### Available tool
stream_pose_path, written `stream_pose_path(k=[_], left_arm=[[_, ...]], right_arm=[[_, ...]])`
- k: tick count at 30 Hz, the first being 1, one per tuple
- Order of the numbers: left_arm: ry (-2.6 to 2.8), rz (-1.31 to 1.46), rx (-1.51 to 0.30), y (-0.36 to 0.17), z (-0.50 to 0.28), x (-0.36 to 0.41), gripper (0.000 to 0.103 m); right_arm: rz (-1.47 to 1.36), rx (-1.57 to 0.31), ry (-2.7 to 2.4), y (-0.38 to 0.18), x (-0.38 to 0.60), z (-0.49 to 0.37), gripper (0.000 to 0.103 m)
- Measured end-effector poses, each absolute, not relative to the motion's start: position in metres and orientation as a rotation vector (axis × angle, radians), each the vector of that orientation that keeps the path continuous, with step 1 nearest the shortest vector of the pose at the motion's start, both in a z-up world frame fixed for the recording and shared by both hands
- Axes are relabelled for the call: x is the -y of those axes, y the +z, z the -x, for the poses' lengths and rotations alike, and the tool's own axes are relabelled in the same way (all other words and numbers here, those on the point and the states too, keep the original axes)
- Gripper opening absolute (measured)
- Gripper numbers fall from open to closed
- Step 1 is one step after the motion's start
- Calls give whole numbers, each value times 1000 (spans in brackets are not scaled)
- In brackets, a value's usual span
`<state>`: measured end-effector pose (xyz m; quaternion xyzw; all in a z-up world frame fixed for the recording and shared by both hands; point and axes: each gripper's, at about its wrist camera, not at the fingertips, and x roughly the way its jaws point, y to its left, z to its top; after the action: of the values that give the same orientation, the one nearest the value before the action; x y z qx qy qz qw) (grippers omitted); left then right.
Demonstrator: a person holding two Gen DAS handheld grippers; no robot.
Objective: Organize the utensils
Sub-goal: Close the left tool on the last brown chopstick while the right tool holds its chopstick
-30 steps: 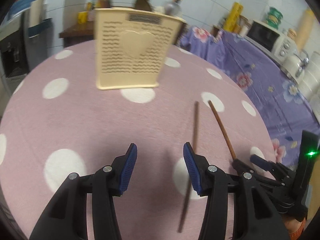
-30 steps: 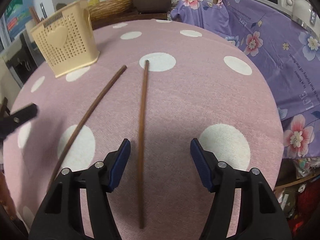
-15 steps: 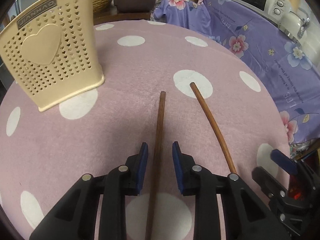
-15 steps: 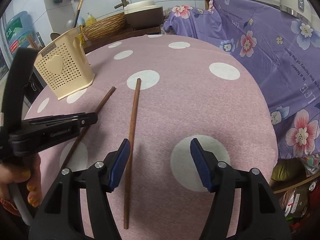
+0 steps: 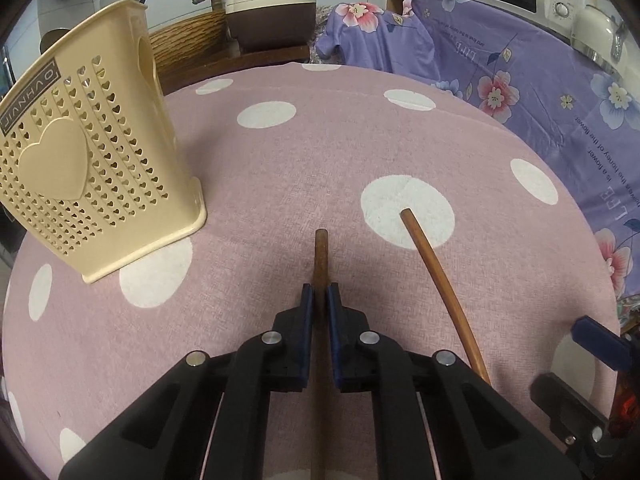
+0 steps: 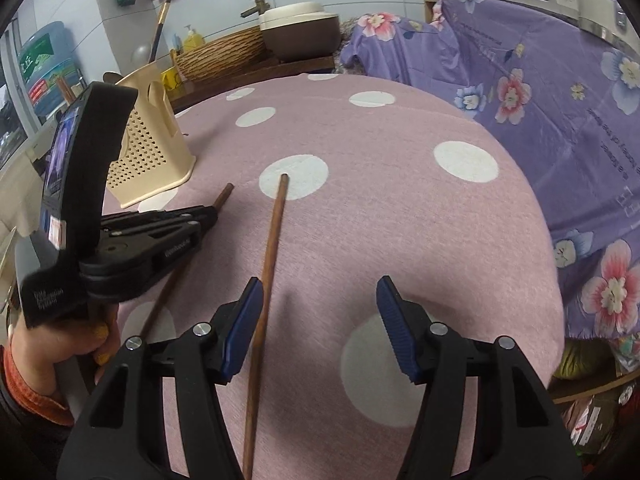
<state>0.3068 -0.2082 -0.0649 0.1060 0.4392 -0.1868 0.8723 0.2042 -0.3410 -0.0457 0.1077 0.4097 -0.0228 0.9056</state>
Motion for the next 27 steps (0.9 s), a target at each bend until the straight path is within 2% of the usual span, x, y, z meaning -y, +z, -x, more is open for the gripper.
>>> stream_pose_path(k=[3, 5, 8, 19, 21, 27], left_arm=[[-384, -212, -923, -64, -309, 202, 8], [-369, -198, -926, -64, -310, 195, 8], [-352, -151, -944, -63, -314, 182, 8], [-323, -121, -937, -64, -313, 169, 8], [-319, -118, -936, -64, -314, 169, 8], [-305, -113, -930, -63, -315, 167, 8]], right_arm=[[-182, -883, -35, -47, 336, -226, 48], [-158, -901, -17, -49, 331, -241, 38], [-188, -931, 27, -55, 328, -261, 31], [-68, -939, -9, -63, 303, -306, 16], [-58, -929, -37, -64, 302, -309, 10], [-81, -932, -31, -63, 303, -315, 8]])
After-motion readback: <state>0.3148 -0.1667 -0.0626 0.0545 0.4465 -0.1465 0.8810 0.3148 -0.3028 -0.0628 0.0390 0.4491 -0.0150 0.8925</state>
